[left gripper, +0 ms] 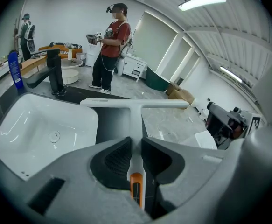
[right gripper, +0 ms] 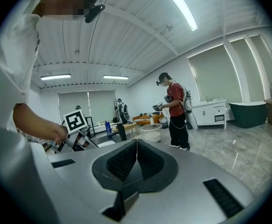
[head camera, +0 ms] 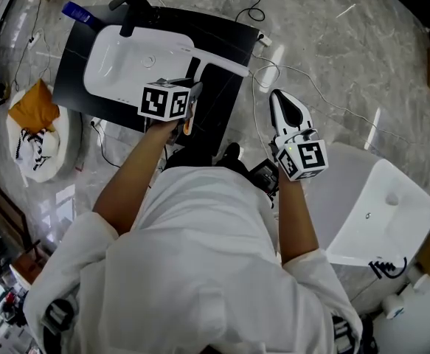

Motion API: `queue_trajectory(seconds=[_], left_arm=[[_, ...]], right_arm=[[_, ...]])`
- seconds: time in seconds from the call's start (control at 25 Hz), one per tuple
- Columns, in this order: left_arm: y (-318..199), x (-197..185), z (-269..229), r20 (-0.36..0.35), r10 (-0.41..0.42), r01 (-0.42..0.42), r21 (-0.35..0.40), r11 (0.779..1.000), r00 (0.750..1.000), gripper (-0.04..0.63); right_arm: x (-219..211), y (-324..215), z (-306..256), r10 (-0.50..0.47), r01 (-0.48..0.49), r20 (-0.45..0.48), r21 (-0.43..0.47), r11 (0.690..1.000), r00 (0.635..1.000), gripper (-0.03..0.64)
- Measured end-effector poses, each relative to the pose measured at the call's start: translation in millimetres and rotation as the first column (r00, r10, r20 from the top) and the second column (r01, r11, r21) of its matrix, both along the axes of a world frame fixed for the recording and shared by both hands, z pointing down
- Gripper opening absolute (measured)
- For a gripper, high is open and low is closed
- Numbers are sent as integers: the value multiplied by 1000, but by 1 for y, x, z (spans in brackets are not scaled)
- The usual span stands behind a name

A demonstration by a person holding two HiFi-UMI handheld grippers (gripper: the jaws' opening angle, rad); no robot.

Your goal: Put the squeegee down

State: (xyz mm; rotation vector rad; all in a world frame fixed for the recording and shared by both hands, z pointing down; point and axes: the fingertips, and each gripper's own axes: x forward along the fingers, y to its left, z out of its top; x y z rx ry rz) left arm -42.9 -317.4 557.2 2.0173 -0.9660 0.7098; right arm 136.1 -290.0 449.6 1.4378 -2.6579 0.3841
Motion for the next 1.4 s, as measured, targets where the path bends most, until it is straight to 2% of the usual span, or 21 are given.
queue_trajectory(seconds=[0.88,1.4], left_arm=[[-4,13,57,82,-43,52,-123,991,996,80],[-8,12,84,116,-39,57,-160,985,993,80]], right_arm=[[3,8,24,21,-21,5,-67,998,1000,15],[6,7,30,31,-30,11,-78,996,999,15]])
